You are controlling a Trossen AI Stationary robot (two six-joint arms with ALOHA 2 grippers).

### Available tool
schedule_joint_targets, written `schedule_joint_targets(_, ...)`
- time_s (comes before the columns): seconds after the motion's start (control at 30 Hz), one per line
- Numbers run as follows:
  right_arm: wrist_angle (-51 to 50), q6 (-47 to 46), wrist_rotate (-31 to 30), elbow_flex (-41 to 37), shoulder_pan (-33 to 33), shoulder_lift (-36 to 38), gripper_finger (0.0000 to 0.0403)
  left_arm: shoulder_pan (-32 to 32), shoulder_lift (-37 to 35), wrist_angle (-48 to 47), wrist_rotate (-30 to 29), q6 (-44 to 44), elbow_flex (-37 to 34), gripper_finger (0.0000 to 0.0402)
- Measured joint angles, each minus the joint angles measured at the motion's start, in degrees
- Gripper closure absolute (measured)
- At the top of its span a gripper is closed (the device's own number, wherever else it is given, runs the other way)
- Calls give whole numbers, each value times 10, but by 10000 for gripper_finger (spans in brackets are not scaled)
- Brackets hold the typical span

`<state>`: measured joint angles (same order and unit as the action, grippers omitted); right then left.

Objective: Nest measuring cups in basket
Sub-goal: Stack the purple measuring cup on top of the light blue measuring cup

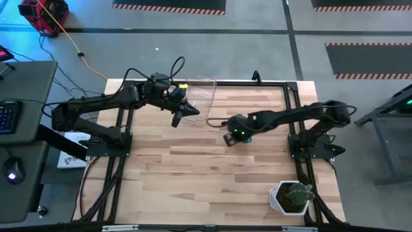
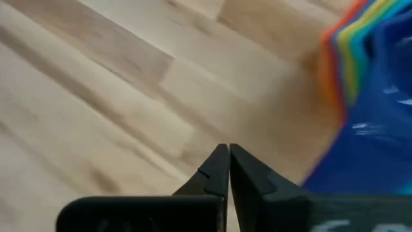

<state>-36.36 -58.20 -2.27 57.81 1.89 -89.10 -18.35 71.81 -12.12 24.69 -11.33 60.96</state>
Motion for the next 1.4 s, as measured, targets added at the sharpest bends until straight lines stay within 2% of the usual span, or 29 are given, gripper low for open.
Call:
schedule_joint_targets(0.2,-161,62,-45,70,0,-49,400,0,0,0,0,10,0,402)
schedule_joint_targets(0.53,-230,77,-68,74,0,-42,402,0,0,0,0,10,0,401)
schedule_joint_targets(0.7,-226,82,-70,74,0,-37,402,0,0,0,0,10,0,401)
schedule_joint_targets(0.93,-202,87,-71,74,0,6,403,0,0,-1,0,10,0,402)
schedule_joint_targets(1.03,-260,62,-97,72,2,32,403,0,0,-1,0,10,0,402)
schedule_joint_targets(1.13,-305,30,-125,45,11,64,403,0,0,-1,0,10,0,402)
schedule_joint_targets(1.2,-294,12,-116,6,22,88,403,0,0,-1,0,10,0,402)
schedule_joint_targets(1.4,-143,-34,-60,-121,44,129,403,0,0,0,0,10,0,401)
